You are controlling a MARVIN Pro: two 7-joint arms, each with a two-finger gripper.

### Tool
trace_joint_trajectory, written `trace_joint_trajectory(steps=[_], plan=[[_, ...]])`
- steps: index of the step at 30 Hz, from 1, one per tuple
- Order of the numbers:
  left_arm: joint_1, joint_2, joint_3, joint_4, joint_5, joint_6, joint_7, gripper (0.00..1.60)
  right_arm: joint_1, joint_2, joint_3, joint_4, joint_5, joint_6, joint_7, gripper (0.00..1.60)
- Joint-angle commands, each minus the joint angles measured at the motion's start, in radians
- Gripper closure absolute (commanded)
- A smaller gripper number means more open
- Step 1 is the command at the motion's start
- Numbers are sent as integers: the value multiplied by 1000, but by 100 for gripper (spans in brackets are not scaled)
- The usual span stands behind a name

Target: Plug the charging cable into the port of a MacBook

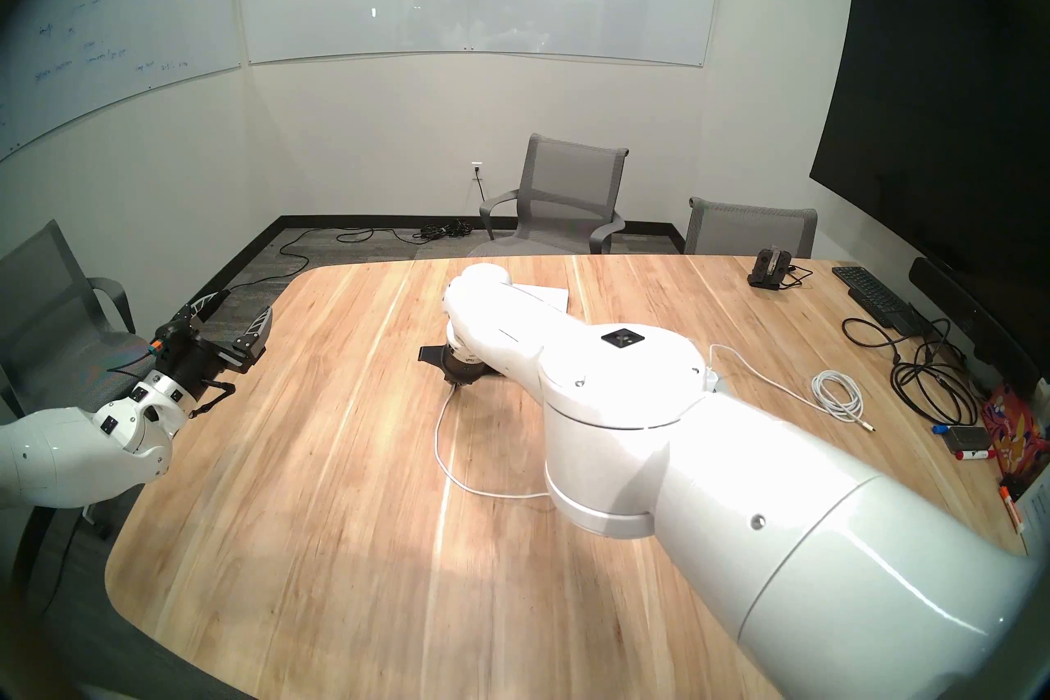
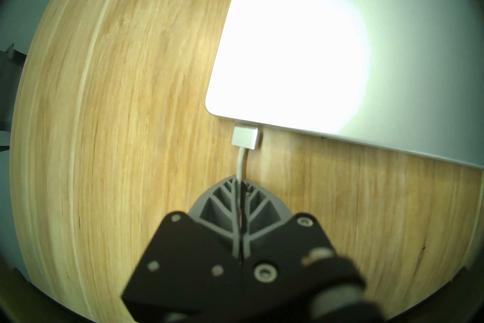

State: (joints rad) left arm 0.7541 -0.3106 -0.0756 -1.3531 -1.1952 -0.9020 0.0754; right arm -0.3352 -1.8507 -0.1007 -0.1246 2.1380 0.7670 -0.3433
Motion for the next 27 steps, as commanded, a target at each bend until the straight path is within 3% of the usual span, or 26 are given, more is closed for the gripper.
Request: trace_joint_trajectory(steps=[1, 27], plan=[[-15, 1, -13, -2, 1, -7, 1, 0, 8, 5, -3, 4, -3, 7, 1, 160], [-15, 1, -13, -2, 1, -7, 1, 0, 23, -15, 4, 3, -16, 10, -11, 160]])
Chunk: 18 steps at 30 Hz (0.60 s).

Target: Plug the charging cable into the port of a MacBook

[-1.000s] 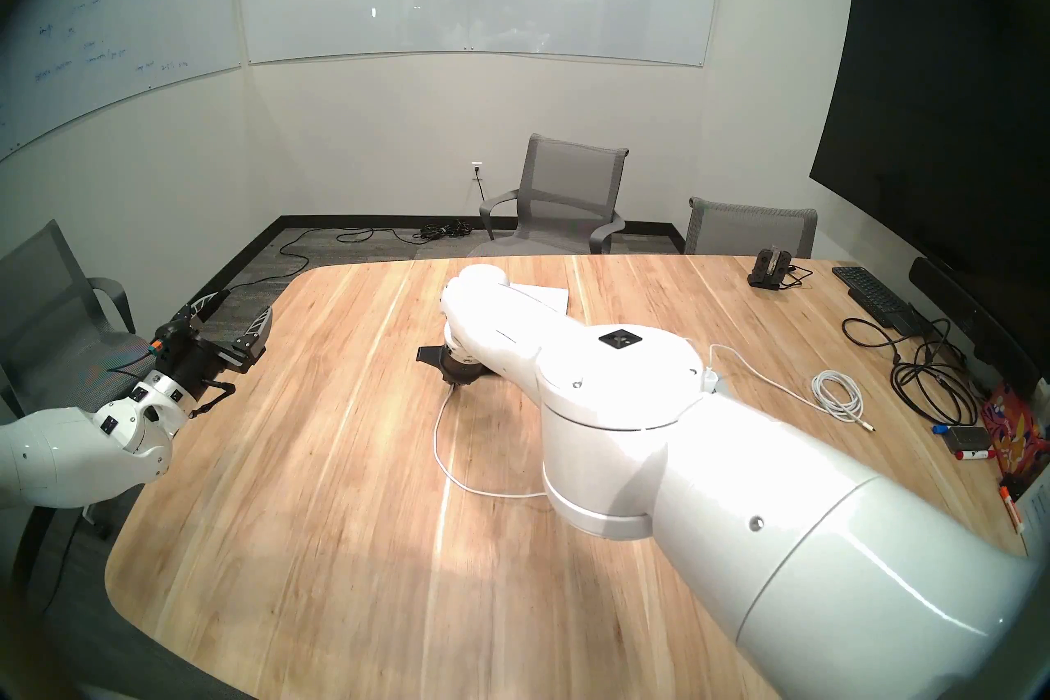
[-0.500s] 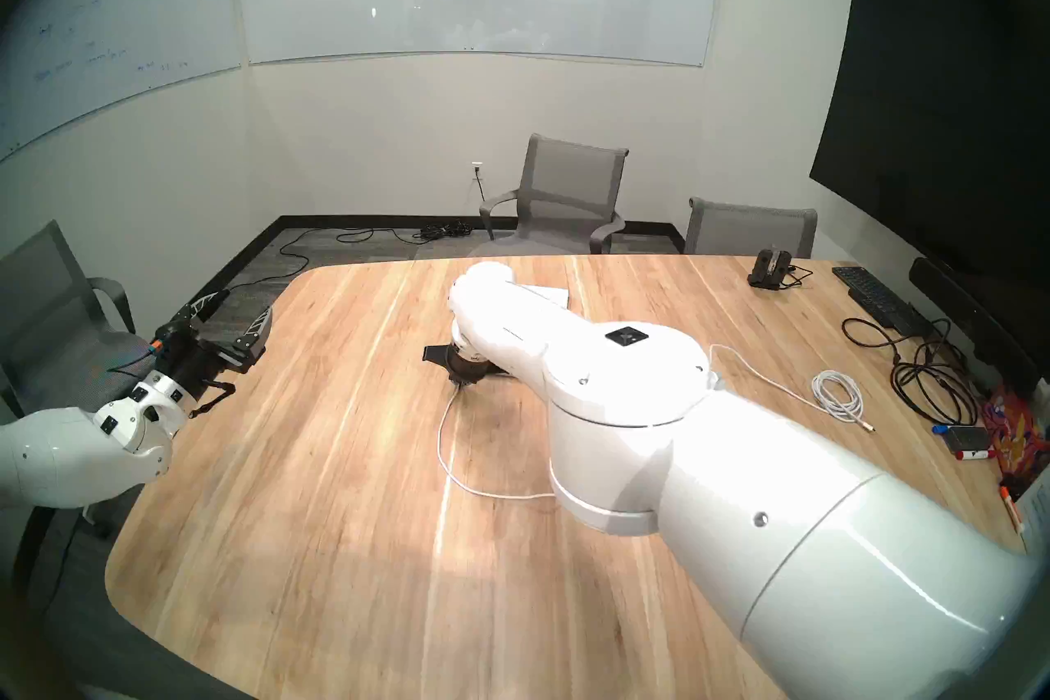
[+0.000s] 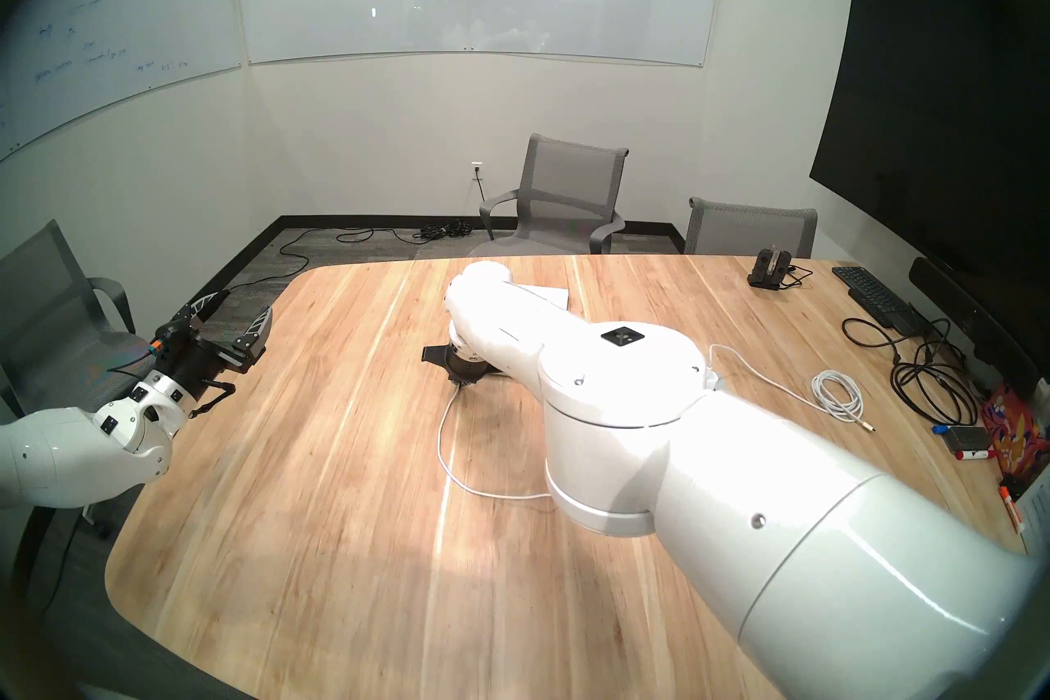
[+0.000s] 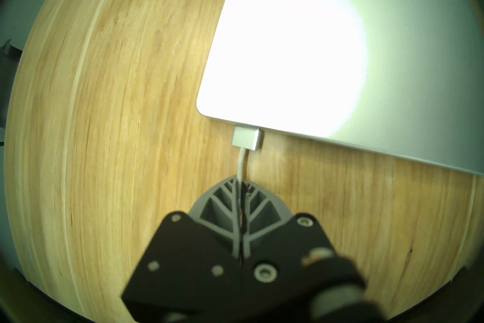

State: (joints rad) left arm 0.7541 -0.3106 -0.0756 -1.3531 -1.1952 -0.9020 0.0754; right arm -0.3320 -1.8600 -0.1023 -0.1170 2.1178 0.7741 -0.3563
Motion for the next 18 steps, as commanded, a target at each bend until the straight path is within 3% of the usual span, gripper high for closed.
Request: trace_joint_trajectory(steps=[1, 18], plan=[[-15, 1, -13, -2, 1, -7, 1, 0, 20, -7, 6, -4, 4, 3, 0, 160], [-15, 1, -13, -2, 1, -7, 1, 0, 41, -8, 23, -8, 7, 27, -13, 160]])
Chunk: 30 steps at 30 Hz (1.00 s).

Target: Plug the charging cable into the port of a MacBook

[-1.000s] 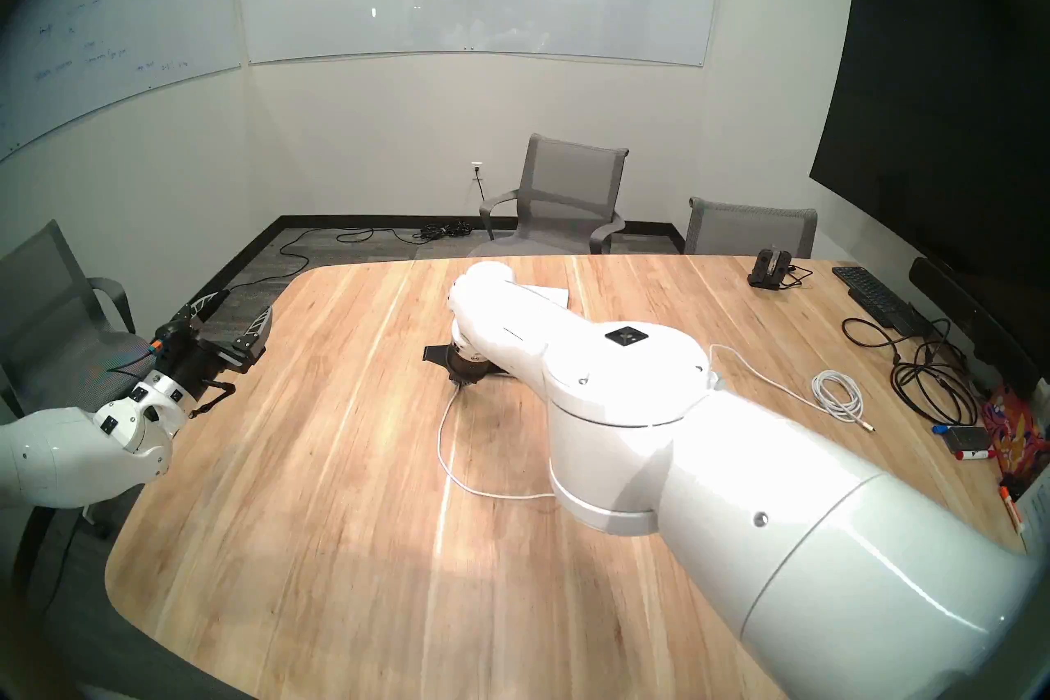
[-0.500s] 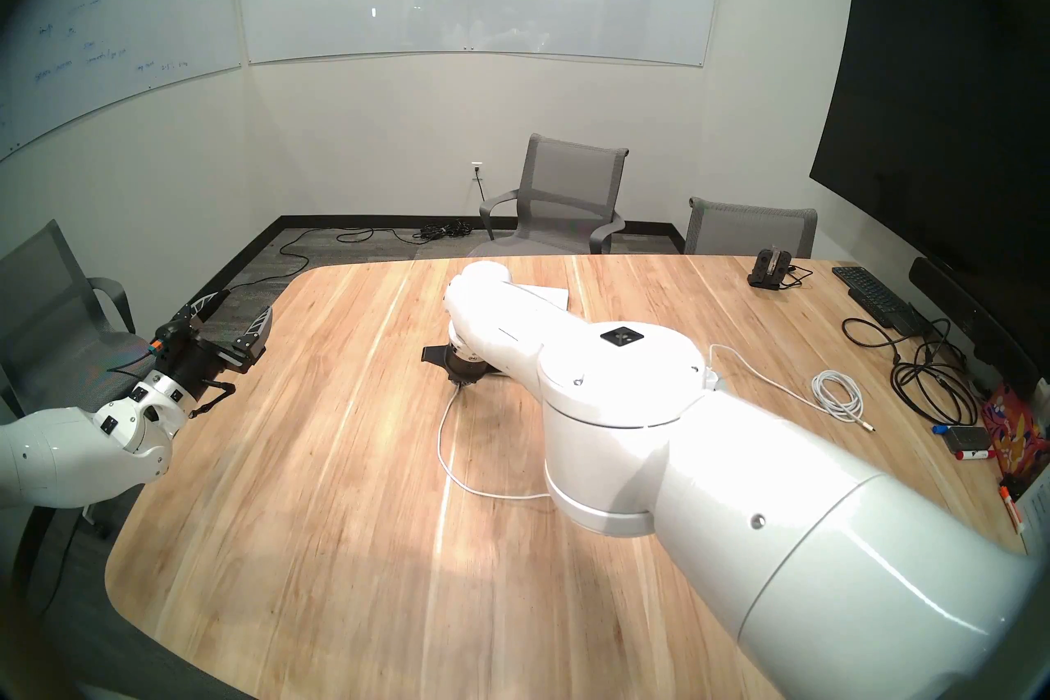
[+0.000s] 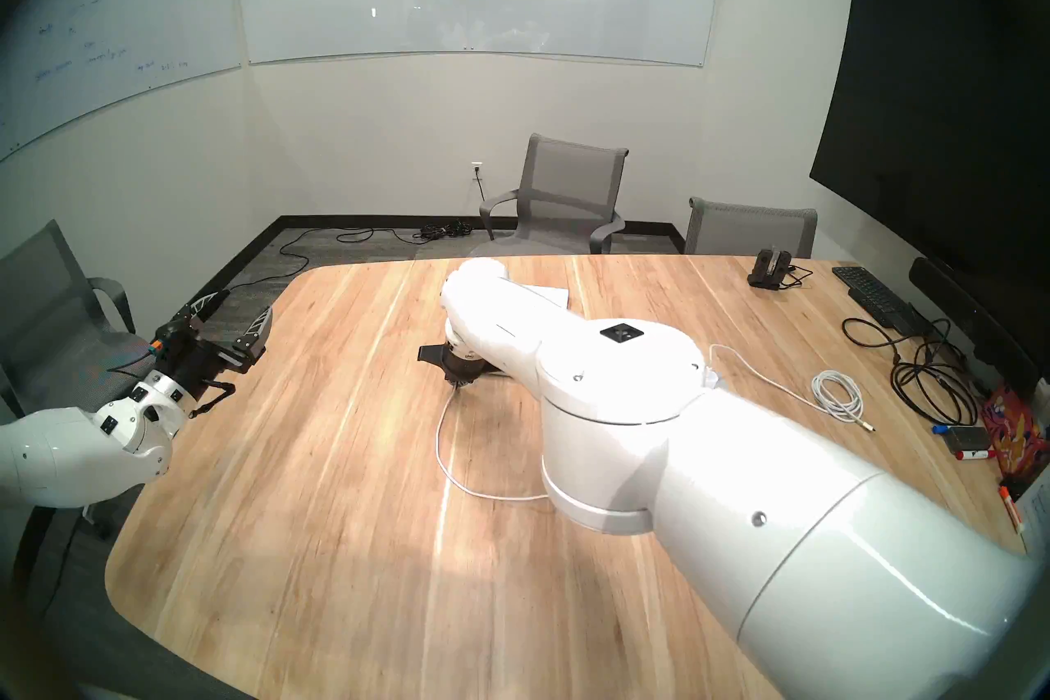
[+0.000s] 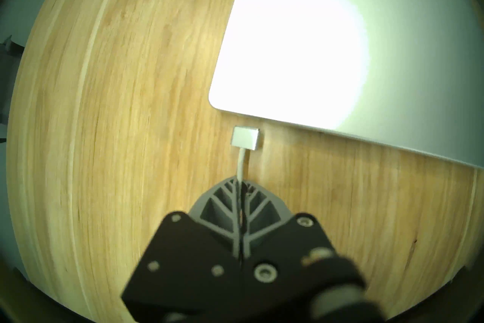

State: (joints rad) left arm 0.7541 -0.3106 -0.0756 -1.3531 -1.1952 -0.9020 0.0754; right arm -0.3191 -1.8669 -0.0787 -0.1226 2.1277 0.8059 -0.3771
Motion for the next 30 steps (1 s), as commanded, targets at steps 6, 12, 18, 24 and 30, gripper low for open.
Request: trace_joint_trajectory(steps=[6, 12, 18, 24, 30], plan=[[-15, 1, -13, -2, 1, -7, 1, 0, 20, 5, -1, -2, -7, -13, 16, 160], [-15, 1, -13, -2, 1, -7, 1, 0, 9, 1, -1, 0, -14, -32, 27, 160], [-15, 1, -13, -2, 1, -6, 1, 0, 9, 1, 1, 0, -21, -38, 33, 160], [-15, 1, -13, -2, 1, -6, 1, 0, 3, -3, 3, 1, -27, -46, 35, 160], [-15, 1, -13, -2, 1, -6, 1, 0, -1, -12, 2, 9, -31, -42, 13, 160]])
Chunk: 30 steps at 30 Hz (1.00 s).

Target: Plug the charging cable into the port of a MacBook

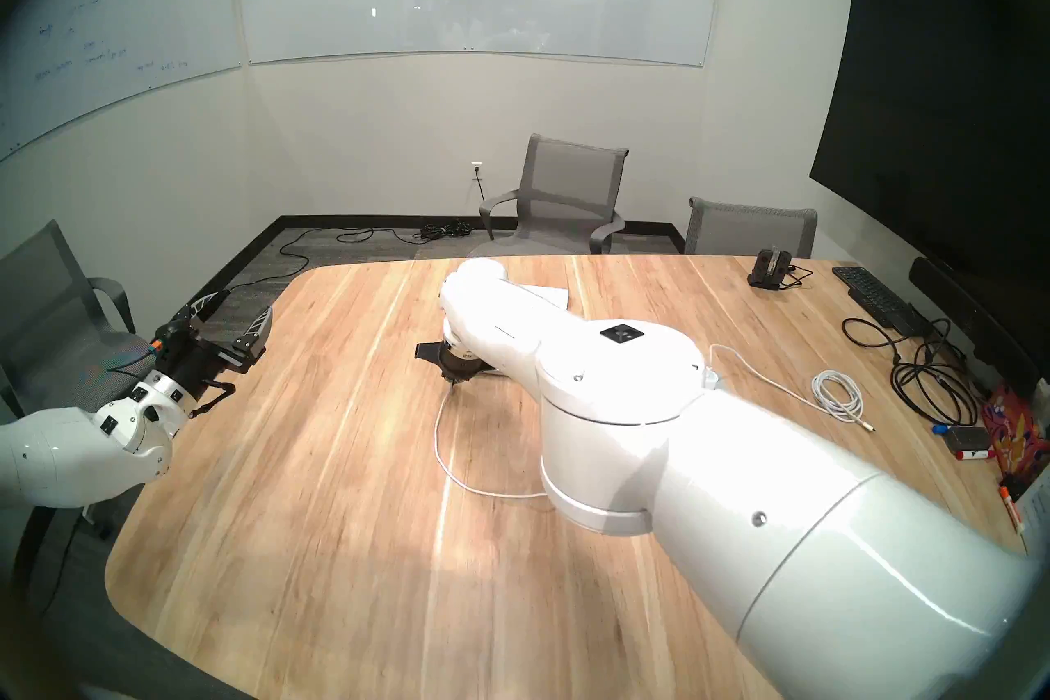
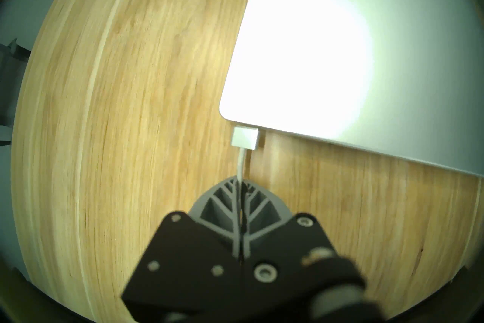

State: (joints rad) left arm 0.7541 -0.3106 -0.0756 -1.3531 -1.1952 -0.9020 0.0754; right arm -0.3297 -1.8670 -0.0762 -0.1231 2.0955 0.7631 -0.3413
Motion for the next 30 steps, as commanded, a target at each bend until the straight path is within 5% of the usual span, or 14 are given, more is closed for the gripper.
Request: trace_joint_trajectory(steps=[1, 30], plan=[[-15, 1, -13, -2, 1, -6, 1, 0, 8, -11, 1, 7, 1, 9, -19, 160], [-15, 1, -13, -2, 1, -6, 1, 0, 8, -9, 20, 2, -1, 16, -42, 160]])
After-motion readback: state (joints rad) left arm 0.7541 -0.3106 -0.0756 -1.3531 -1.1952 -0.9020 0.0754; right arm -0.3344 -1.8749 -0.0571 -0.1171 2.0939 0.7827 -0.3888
